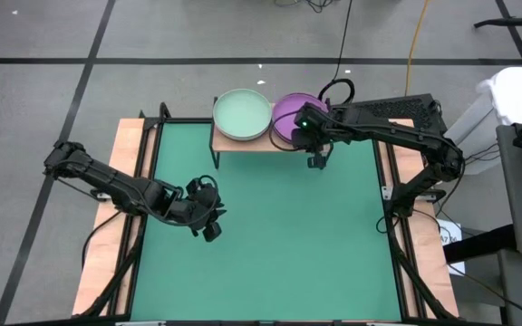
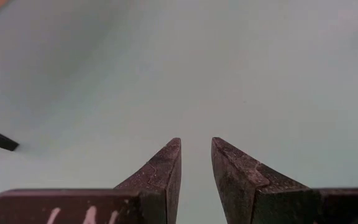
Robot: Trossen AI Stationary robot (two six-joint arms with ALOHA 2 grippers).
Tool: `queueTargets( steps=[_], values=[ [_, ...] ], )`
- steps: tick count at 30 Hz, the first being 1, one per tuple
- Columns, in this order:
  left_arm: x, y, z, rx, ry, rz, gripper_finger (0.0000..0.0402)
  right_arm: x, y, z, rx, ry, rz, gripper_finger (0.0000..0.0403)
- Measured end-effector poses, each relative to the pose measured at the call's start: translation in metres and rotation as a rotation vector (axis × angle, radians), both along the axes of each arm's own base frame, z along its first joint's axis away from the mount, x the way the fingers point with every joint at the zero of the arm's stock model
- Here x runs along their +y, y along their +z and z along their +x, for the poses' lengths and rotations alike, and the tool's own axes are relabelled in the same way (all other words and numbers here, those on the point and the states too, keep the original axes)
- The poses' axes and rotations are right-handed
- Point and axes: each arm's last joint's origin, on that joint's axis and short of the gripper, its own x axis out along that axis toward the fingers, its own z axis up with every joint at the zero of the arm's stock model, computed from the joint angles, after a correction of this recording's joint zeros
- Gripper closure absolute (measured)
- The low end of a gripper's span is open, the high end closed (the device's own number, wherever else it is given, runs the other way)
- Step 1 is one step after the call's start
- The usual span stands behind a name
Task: Place and stack plates onto a shelf
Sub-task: Stack the purple plate on top of the dark blue plate on the shelf
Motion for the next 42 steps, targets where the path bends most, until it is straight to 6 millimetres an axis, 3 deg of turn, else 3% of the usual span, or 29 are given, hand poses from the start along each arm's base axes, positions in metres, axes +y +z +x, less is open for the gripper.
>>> queueTargets(
  steps=[8, 17, 23, 27, 34, 42],
  values=[
    [0.0, 0.0, 0.0, 0.0, 0.0, 0.0, 0.0307, 0.001, 0.003, -0.002, -0.012, 0.0, -0.003, 0.0302],
    [0.001, 0.0, 0.0, -0.003, 0.009, 0.002, 0.0307, 0.007, 0.021, -0.016, -0.093, -0.043, 0.0, 0.0302],
    [0.004, 0.0, 0.001, -0.003, 0.019, 0.019, 0.0307, 0.008, 0.018, -0.017, -0.105, -0.06, 0.074, 0.0353],
    [0.007, 0.0, 0.002, -0.001, 0.021, 0.027, 0.0307, 0.009, 0.003, -0.017, -0.071, -0.078, 0.098, 0.0397],
    [0.008, 0.0, 0.003, 0.0, 0.024, 0.03, 0.0307, 0.009, -0.012, -0.018, -0.046, -0.107, 0.114, 0.0398],
    [0.008, 0.0, 0.003, -0.003, 0.03, 0.023, 0.0307, 0.012, 0.005, -0.025, -0.152, -0.126, 0.09, 0.0402]
  ],
)
